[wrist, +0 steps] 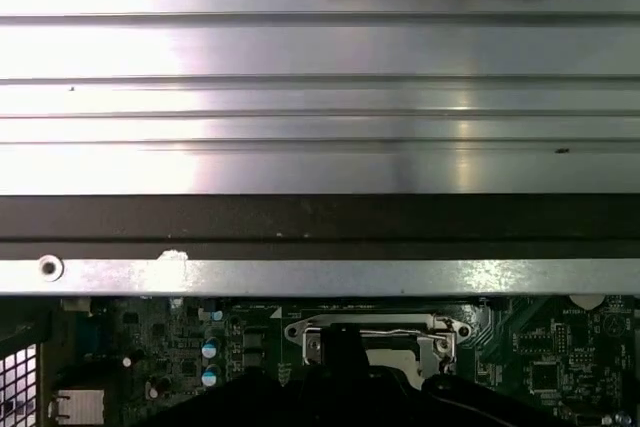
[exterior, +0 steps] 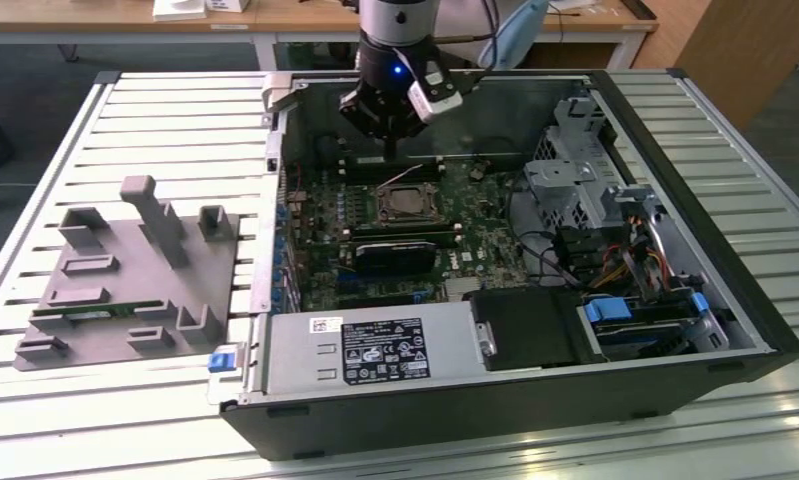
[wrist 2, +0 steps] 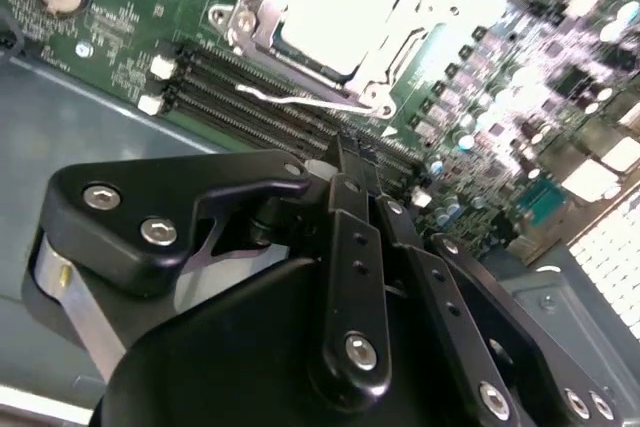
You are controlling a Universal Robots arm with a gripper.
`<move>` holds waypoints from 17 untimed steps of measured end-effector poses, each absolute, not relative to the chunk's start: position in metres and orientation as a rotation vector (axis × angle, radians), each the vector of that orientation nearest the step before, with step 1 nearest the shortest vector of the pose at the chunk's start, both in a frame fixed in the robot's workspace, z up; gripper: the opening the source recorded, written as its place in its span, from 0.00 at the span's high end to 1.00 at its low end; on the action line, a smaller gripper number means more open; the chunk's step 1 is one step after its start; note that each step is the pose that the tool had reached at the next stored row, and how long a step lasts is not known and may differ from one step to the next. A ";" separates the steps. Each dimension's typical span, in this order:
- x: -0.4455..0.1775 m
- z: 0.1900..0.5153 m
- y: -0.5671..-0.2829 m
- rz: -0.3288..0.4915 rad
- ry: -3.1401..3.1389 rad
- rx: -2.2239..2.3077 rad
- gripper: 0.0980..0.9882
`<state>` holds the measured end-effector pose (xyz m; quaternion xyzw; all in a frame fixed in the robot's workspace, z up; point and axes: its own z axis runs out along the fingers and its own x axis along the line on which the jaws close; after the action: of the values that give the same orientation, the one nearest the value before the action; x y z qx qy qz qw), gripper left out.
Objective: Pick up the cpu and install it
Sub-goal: 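Install the first cpu locking lever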
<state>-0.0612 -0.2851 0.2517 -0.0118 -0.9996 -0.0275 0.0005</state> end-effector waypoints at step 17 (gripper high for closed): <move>-0.051 0.238 -0.285 -0.095 -3.139 0.030 0.99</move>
<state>-0.0508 -0.2853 0.2380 0.0096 -0.9995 -0.0303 0.0006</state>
